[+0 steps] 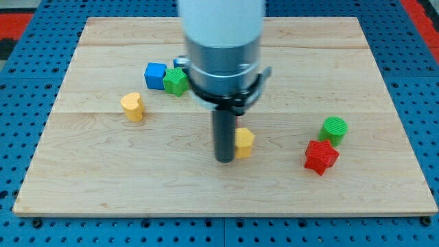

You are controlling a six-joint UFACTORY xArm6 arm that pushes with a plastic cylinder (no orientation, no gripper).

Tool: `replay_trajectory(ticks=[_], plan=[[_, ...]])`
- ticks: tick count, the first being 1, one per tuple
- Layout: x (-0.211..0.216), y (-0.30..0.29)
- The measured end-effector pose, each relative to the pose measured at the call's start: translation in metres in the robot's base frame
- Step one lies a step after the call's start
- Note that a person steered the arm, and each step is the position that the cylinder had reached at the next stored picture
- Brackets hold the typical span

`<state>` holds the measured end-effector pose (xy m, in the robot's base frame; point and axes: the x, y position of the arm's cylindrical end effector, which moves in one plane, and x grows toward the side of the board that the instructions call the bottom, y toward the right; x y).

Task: Place the red blocks and yellow hexagon in a horizontal position

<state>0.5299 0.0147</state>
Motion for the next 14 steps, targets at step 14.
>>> replay_trajectory(ticks=[14], plan=[[0.075,-0.001]])
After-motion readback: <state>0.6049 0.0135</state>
